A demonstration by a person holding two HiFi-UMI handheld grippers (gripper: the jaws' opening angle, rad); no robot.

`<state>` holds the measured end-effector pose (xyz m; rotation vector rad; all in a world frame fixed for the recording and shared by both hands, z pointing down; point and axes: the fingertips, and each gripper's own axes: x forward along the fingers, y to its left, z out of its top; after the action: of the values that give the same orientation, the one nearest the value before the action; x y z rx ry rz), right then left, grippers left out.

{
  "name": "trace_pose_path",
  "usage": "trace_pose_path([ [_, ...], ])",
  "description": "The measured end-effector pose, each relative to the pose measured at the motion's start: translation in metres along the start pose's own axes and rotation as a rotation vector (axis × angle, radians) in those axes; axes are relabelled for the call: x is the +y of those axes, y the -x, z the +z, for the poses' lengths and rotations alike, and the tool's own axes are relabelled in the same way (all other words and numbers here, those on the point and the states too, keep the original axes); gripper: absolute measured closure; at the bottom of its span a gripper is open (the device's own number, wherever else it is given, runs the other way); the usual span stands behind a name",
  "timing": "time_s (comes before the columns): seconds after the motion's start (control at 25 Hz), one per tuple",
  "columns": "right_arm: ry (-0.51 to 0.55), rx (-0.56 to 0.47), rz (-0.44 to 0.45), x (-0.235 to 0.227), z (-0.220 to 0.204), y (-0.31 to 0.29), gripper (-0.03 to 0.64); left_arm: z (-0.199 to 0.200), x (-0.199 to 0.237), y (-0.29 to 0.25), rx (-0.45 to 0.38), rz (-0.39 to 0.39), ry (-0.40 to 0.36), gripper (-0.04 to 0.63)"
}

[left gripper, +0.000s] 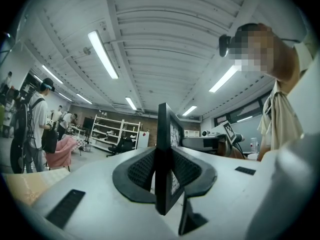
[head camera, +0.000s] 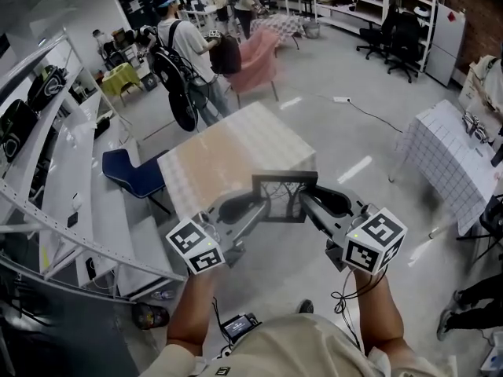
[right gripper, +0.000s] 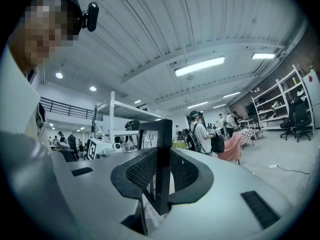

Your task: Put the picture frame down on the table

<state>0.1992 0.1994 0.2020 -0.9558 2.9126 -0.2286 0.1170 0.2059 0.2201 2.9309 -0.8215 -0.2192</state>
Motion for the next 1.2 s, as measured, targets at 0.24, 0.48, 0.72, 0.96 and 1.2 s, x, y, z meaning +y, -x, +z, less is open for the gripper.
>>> trace_pose_path([
  [0.24,-0.008,-0.020,0.024,-0.036,0.009,0.010,0.538,0.000,0.004,-0.038,0.008,0.018,-0.013,0.506],
  [0.48,-0.011,-0.028,0.035,-0.065,0.014,0.021,0.538,-0.003,0.004,-0.068,0.016,0.032,-0.023,0.506],
  [0.72,-0.027,-0.032,0.028,-0.086,0.013,0.019,0.538,-0.006,0.014,-0.086,0.033,0.025,-0.022,0.505],
  [0.96,-0.032,-0.027,-0.011,-0.115,0.013,0.011,0.538,-0.012,0.035,-0.110,0.037,-0.007,-0.006,0.506],
  [1.2,-0.024,-0.011,-0.057,-0.141,0.012,-0.014,0.538,-0.015,0.072,-0.126,0.025,-0.047,0.016,0.506],
])
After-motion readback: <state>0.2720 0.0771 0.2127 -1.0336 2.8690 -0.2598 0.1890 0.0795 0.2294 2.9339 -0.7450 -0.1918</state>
